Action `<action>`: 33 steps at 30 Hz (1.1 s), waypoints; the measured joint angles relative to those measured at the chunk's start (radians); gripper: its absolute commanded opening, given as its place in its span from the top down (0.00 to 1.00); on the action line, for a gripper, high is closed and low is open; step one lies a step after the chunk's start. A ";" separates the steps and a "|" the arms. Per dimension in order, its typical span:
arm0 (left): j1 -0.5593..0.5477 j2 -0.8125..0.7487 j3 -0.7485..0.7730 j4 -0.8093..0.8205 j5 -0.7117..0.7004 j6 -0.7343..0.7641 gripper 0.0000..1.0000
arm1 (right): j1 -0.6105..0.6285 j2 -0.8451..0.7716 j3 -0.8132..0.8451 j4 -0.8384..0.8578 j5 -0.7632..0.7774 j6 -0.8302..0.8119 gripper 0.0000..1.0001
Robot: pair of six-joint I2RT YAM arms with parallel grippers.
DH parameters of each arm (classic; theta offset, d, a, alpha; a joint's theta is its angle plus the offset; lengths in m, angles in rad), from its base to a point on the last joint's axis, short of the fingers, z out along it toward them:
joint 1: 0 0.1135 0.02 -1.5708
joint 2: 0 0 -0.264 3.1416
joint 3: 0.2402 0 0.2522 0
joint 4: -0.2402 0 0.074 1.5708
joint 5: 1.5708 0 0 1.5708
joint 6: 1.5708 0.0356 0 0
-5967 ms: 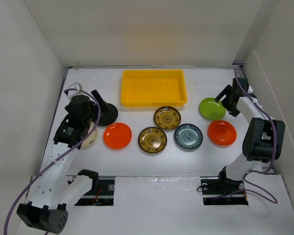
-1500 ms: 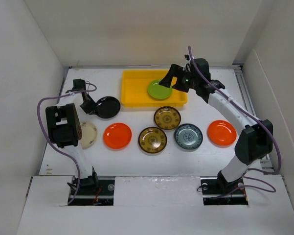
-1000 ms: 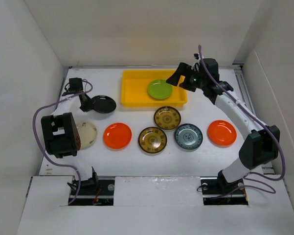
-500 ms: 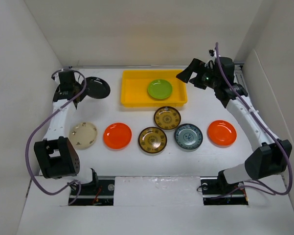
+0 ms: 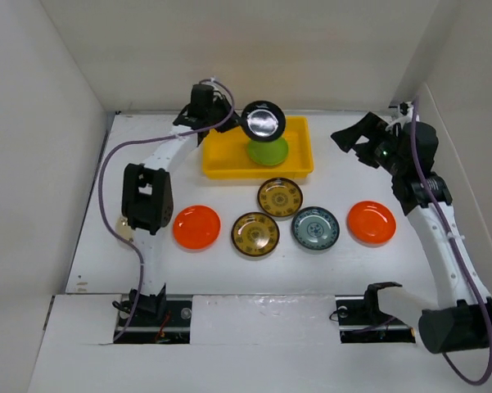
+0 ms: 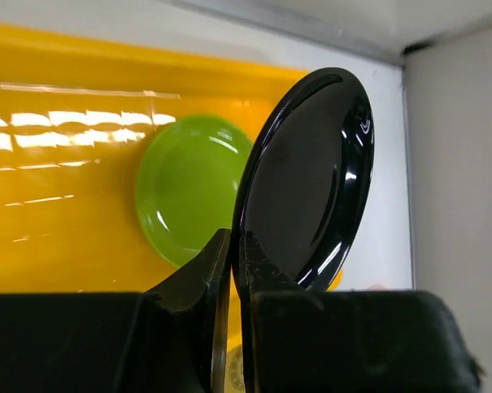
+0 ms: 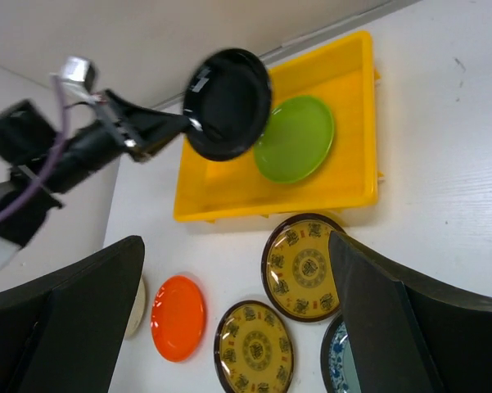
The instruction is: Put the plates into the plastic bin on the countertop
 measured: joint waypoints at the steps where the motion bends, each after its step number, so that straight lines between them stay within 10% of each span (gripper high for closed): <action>1: -0.014 0.043 0.017 0.002 0.018 0.003 1.00 | -0.009 -0.028 -0.012 -0.001 -0.001 0.002 0.00; 12: -0.069 0.253 0.107 0.006 0.034 0.032 1.00 | -0.031 -0.189 -0.130 -0.035 -0.035 0.006 0.00; 17: -0.068 0.258 0.157 -0.001 0.010 0.029 0.50 | -0.028 -0.200 -0.185 -0.042 -0.060 -0.005 0.00; 24: -0.064 0.241 0.119 0.018 -0.005 0.027 0.25 | -0.006 -0.199 -0.300 -0.031 -0.074 -0.028 0.00; 25: -0.064 0.229 0.098 0.015 -0.006 0.027 0.00 | 0.004 -0.194 -0.320 -0.016 -0.080 -0.029 0.00; 33: -0.089 -0.098 -0.144 -0.018 -0.097 0.037 0.00 | 0.104 0.051 -0.417 0.126 -0.102 -0.056 0.08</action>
